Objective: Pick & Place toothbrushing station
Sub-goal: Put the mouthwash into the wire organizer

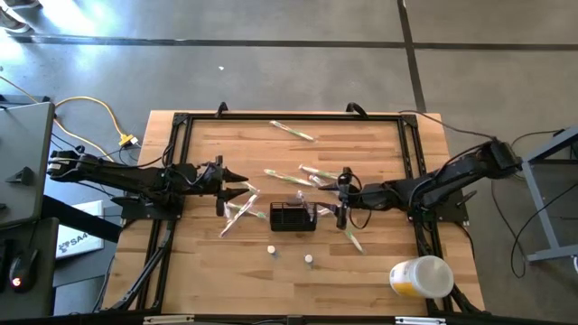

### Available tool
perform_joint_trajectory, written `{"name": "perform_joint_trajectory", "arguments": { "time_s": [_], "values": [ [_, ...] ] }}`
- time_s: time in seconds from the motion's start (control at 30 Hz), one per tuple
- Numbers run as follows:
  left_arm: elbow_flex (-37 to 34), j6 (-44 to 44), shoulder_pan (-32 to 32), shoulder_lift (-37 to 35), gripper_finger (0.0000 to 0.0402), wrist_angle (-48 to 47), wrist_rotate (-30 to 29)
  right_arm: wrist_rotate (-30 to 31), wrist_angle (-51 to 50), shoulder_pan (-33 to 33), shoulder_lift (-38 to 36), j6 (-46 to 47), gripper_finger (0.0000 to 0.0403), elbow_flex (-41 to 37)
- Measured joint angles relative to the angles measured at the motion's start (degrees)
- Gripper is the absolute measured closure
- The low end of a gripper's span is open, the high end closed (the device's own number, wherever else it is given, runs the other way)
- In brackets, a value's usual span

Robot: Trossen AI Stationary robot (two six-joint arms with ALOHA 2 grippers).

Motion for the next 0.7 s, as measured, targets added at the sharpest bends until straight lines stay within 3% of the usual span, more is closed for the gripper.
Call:
{"name": "perform_joint_trajectory", "arguments": {
  "time_s": [0.43, 0.7],
  "values": [
    [0.0, 0.0, 0.0, 0.0, 0.0242, -3.1, 0.1, -0.9, -5.2, 3.4, -9.7, -4.9, 0.0199, 0.1],
    [0.0, 0.1, 0.0, 0.0, 0.0242, -4.0, 2.7, -0.9, -4.9, 5.7, -9.6, -4.7, 0.0199, 0.1]
  ]
}}
